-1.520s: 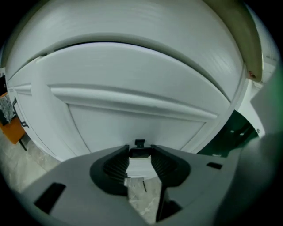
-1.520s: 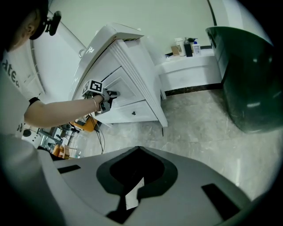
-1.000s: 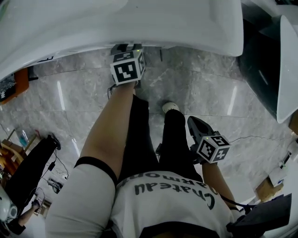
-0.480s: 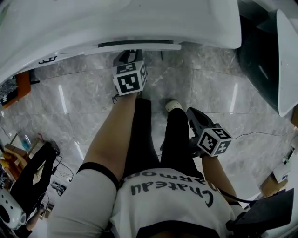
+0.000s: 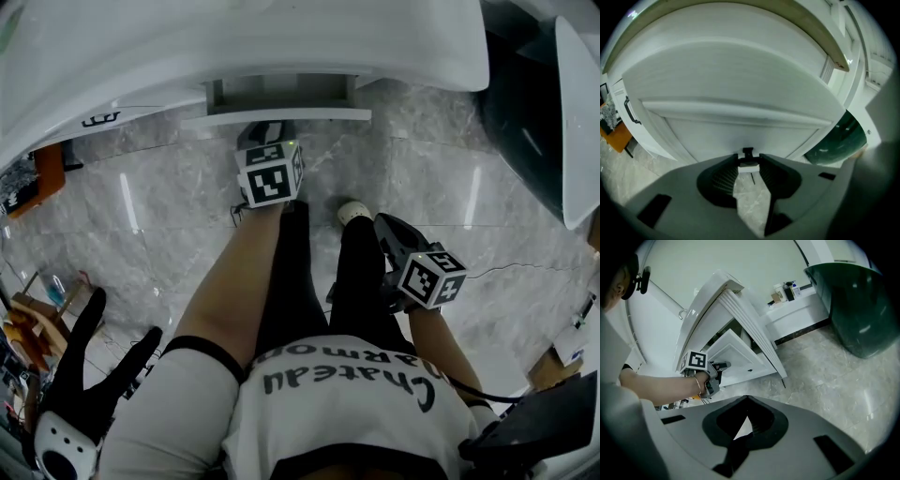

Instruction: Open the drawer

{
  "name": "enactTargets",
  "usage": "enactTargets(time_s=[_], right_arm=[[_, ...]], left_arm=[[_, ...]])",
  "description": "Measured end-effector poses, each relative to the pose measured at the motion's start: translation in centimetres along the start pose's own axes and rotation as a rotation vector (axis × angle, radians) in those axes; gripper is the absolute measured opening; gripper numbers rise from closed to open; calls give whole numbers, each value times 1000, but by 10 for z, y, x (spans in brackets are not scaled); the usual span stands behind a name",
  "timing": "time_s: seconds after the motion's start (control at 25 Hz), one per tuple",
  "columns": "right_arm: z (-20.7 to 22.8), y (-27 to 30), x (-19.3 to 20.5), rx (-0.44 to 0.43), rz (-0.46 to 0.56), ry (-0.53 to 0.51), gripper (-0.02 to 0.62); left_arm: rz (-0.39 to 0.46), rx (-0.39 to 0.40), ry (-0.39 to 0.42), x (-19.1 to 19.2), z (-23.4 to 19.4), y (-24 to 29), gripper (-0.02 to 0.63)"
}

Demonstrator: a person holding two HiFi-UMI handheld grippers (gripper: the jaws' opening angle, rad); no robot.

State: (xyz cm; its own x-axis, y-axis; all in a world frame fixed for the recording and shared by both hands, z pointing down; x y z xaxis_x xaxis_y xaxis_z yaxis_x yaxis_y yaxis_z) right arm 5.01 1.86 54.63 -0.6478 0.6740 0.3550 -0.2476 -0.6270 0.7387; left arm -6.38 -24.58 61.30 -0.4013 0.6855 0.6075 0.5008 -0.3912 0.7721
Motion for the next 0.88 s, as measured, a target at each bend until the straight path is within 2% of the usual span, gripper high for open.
enactTargets(time_s=[0.28,0.88], right_arm=[[2,1,-3,-9,3,15,3],[0,-2,-1,-21,-11,7,3]], left_arm=[[-28,9,11,23,4,-11,143],[-58,14,4,33,5,-18,143]])
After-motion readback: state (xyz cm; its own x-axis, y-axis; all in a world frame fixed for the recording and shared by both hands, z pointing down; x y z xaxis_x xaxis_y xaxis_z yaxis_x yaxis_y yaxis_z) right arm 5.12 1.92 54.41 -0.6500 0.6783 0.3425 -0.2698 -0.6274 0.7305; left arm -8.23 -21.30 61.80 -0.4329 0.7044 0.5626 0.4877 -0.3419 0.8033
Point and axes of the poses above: the fingertips, and each gripper's own axes: y forward along the fingers, z to its right, x out of its underside, the point moved 6 cm from there along -y, backward along the fingers
